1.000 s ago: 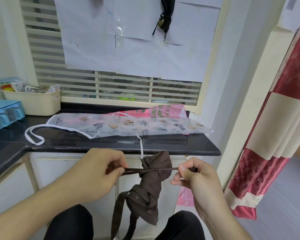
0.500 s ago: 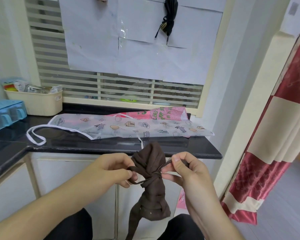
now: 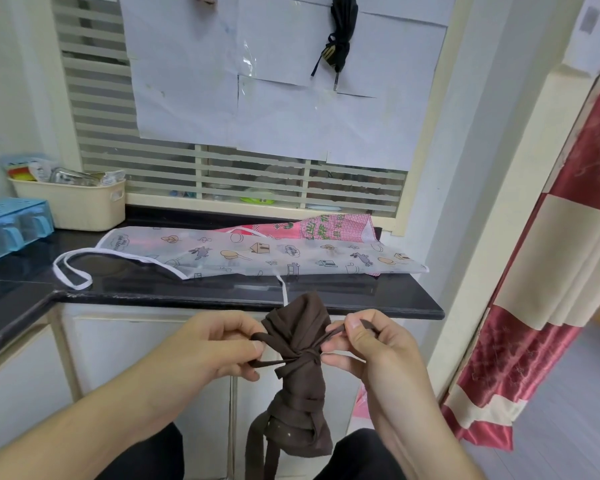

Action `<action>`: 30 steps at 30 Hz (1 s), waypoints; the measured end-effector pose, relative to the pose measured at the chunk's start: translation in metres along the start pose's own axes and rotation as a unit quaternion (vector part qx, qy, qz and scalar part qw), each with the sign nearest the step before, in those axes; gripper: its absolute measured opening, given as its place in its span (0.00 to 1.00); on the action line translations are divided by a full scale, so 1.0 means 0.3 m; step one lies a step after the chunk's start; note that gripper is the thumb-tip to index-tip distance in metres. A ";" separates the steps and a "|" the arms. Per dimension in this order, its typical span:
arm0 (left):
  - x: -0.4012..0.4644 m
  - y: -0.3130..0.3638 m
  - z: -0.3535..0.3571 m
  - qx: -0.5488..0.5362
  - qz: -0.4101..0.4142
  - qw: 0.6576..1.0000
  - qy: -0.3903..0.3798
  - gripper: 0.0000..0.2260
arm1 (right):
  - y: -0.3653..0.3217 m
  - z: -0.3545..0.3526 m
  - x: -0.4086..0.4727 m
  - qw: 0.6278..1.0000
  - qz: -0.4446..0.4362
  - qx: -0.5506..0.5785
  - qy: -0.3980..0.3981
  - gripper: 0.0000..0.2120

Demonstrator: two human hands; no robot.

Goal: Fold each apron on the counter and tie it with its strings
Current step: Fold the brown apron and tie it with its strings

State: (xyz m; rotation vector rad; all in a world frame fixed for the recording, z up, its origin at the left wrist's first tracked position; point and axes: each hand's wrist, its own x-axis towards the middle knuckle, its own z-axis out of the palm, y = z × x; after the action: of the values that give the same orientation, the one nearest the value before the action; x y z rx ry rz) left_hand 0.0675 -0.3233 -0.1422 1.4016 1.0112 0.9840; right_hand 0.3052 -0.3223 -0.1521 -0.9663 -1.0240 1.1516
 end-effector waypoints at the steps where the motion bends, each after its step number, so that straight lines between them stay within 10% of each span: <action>1: 0.001 -0.002 -0.001 0.000 0.001 1.000 0.007 0.10 | 0.000 -0.002 0.000 1.000 0.001 -0.002 0.002 0.11; 17: 0.008 -0.027 -0.001 -0.254 0.025 0.966 -0.041 0.12 | 0.025 -0.010 -0.005 0.997 0.055 0.043 0.045 0.08; 30: 0.018 0.003 -0.003 -0.069 0.066 0.995 0.032 0.29 | 0.023 -0.022 -0.004 0.994 0.060 0.049 0.076 0.09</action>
State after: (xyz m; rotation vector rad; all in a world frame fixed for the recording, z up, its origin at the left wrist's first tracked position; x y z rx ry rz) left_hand 0.0683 -0.3180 -0.1412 1.3412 0.8879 1.1803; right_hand 0.3097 -0.3230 -0.1605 -1.0317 -0.7893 1.1966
